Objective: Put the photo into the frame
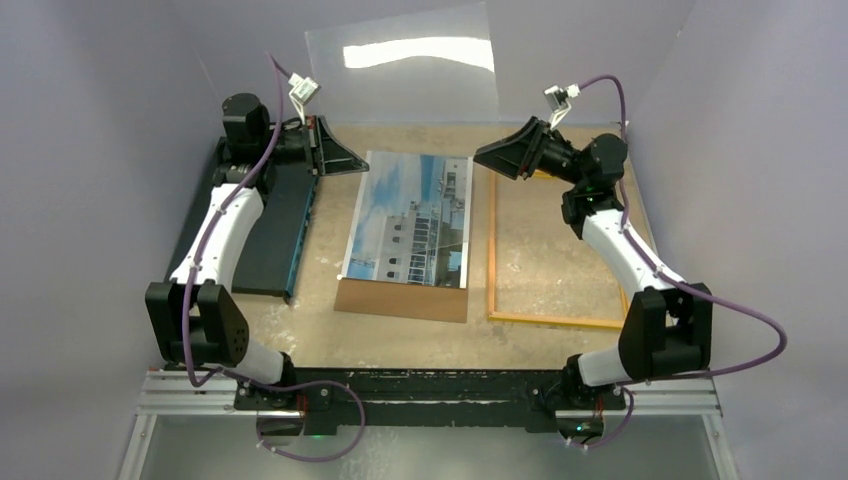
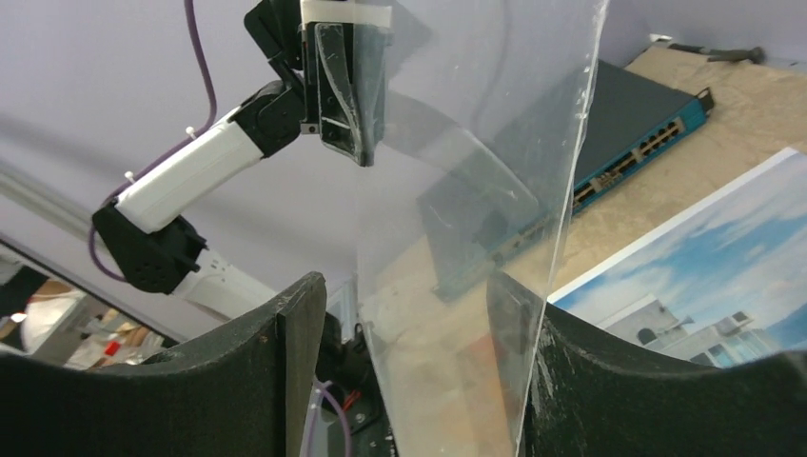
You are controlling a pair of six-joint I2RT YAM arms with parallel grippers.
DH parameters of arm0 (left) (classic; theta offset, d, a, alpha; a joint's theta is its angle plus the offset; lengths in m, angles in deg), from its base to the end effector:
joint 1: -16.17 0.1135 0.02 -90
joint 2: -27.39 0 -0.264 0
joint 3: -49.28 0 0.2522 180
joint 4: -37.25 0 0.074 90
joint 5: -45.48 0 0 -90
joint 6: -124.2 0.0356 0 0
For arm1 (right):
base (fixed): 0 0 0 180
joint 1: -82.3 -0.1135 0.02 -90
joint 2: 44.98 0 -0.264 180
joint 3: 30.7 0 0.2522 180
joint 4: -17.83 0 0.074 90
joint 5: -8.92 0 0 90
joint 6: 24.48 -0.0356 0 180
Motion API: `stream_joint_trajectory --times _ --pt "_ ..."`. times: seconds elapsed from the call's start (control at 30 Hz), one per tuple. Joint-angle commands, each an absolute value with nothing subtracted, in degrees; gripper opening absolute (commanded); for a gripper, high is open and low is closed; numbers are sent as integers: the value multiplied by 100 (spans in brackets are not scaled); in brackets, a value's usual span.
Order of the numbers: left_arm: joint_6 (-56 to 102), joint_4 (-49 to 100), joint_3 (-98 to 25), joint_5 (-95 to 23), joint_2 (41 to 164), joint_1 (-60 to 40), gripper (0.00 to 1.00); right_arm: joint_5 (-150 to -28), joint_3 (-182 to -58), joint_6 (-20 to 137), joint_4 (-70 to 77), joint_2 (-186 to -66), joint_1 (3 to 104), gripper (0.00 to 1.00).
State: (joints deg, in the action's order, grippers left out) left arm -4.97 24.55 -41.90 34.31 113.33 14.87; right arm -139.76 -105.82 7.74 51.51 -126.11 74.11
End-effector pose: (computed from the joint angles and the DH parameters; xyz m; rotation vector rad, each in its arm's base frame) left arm 0.3318 -0.0425 0.3894 0.5478 1.8069 -1.6457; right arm 0.3045 0.0746 0.3909 -0.4655 1.4233 1.5046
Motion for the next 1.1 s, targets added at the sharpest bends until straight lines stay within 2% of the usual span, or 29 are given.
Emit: stream_joint_trajectory --times 0.0,0.23,0.33,0.5,0.6,0.63,0.67,0.7,0.73,0.77,0.87,0.93,1.07 --pt "-341 2525 -4260 3670 11012 1447 0 -14304 -10765 -24 6456 -12621 7439 64" --pt "-279 2518 -4199 3534 10937 1443 0 -14340 -10957 576 5653 -12503 7629 52" --pt "-217 2504 -4158 3362 10958 1407 0 -14193 -10965 407 5810 -12582 7737 36" --pt "55 2204 -4164 2990 11040 1386 0 -14203 -10769 7 6013 -12581 7738 0" --pt "243 1952 -4136 2729 11084 1279 1 -13863 -10851 896 4427 -12296 7739 0" --pt "407 1767 -4136 2599 11096 1243 19 -13700 -10918 1166 3902 -12225 7738 0" --pt "674 1509 -4151 2441 11113 1208 46 -13453 -11012 1434 3328 -12149 7754 0" --pt "1034 1228 -4166 2240 11127 1156 64 -13166 -11140 1750 2614 -12097 7788 0" --pt "1441 964 -4186 2079 11156 1095 76 -12858 -11291 2002 1978 -12069 7846 0" --pt "1811 685 -4201 1859 11229 1036 82 -12636 -11387 2146 1474 -12047 7936 0" --pt "3330 -446 -4442 1344 11624 719 89 -12688 -11315 2365 314 -12024 8213 0" --pt "4528 -1101 -4518 254 11920 309 91 -12523 -11260 2804 -565 -11944 8526 0" --pt "4818 -1201 -4736 -779 12662 -327 94 -10832 -11285 3362 -1780 -11261 8768 0"
